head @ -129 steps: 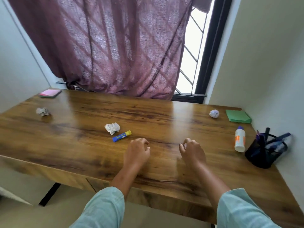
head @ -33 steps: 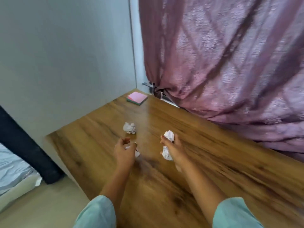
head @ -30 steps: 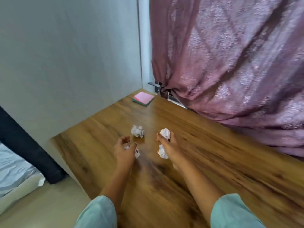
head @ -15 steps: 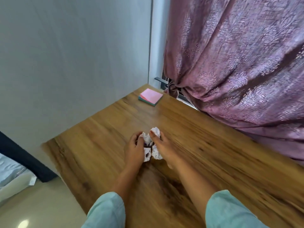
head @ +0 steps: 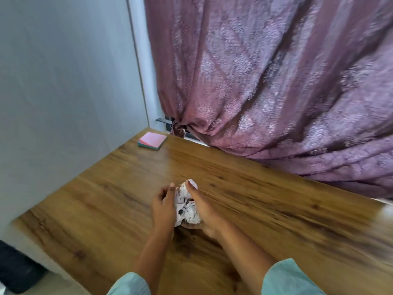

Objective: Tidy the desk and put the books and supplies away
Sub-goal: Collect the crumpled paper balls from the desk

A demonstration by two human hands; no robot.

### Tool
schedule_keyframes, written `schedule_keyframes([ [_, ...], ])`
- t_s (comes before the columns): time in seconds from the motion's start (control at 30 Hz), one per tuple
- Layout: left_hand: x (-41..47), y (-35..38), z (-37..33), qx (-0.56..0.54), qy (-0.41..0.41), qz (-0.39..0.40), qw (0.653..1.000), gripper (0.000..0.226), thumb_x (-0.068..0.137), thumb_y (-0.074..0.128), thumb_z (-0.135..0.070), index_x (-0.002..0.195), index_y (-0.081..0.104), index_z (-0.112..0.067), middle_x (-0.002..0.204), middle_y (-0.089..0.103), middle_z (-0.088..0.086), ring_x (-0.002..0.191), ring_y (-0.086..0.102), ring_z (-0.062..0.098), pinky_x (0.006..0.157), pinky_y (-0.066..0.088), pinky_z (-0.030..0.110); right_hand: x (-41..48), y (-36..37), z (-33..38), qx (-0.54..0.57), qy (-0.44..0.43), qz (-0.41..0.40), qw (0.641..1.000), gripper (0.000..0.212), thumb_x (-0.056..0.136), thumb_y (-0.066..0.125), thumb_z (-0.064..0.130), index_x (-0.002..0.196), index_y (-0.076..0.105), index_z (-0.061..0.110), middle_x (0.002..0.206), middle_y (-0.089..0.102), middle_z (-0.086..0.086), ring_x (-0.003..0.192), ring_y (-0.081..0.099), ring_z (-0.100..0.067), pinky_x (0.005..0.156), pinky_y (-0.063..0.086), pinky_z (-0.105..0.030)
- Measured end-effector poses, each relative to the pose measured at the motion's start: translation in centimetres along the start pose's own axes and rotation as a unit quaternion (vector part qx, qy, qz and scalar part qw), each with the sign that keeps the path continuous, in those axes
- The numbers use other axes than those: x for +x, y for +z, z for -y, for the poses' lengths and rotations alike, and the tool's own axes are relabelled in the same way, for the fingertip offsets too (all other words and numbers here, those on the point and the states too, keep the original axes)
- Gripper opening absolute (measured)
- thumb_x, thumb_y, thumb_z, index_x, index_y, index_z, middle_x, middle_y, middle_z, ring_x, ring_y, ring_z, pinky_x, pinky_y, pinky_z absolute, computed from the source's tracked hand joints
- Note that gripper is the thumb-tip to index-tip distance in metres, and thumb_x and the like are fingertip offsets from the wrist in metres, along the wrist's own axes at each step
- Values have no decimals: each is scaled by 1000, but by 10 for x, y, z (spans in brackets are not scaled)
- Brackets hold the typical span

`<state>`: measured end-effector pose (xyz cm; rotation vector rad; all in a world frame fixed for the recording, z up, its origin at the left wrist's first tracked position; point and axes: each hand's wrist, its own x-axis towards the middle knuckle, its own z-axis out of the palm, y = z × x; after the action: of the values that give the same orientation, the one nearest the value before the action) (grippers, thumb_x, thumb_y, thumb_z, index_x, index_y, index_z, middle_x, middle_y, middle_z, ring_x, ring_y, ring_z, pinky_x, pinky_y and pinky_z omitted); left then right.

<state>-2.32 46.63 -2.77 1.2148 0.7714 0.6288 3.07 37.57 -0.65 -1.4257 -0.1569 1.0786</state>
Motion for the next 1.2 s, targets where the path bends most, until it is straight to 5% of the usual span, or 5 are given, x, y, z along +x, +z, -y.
schedule_keyframes([
  [0.1, -26, 21, -12, -42, 16, -15, 999, 17, 93, 59, -24, 78, 62, -16, 76, 65, 7, 76, 61, 25, 81, 52, 50, -28, -19, -1, 101, -27, 22, 994, 65, 83, 41, 72, 114, 69, 22, 112, 71, -7, 98, 68, -25, 93, 50, -49],
  [0.4, -136, 83, -1, -112, 40, 26, 993, 10, 92, 58, -13, 101, 59, -7, 89, 66, 6, 80, 63, 16, 64, 54, 25, -120, -78, -25, 285, -131, 64, 947, 65, 85, 47, 58, 122, 62, 7, 128, 60, -17, 117, 56, -30, 98, 47, -40],
  [0.63, -234, 129, 28, -104, -30, 126, 986, 22, 89, 56, -2, 107, 62, -14, 104, 69, 8, 82, 67, 18, 63, 54, 29, -200, -149, -69, 321, -146, -15, 936, 56, 89, 42, 60, 97, 76, 15, 110, 70, -13, 102, 66, -29, 89, 50, -42],
  [1.07, -377, 173, 56, -87, -127, 346, 925, 39, 89, 44, 5, 123, 58, -9, 109, 69, 14, 89, 65, 29, 68, 54, 33, -356, -199, -147, 380, -240, -180, 875, 57, 93, 33, 59, 97, 76, 22, 110, 70, -7, 98, 67, -25, 86, 50, -43],
  [1.2, -413, 167, 77, -84, -182, 398, 895, 44, 85, 41, 6, 122, 58, -11, 109, 70, 13, 87, 67, 28, 66, 55, 32, -396, -195, -184, 410, -265, -244, 838, 58, 92, 37, 59, 115, 69, 17, 123, 64, -11, 108, 63, -27, 88, 52, -41],
])
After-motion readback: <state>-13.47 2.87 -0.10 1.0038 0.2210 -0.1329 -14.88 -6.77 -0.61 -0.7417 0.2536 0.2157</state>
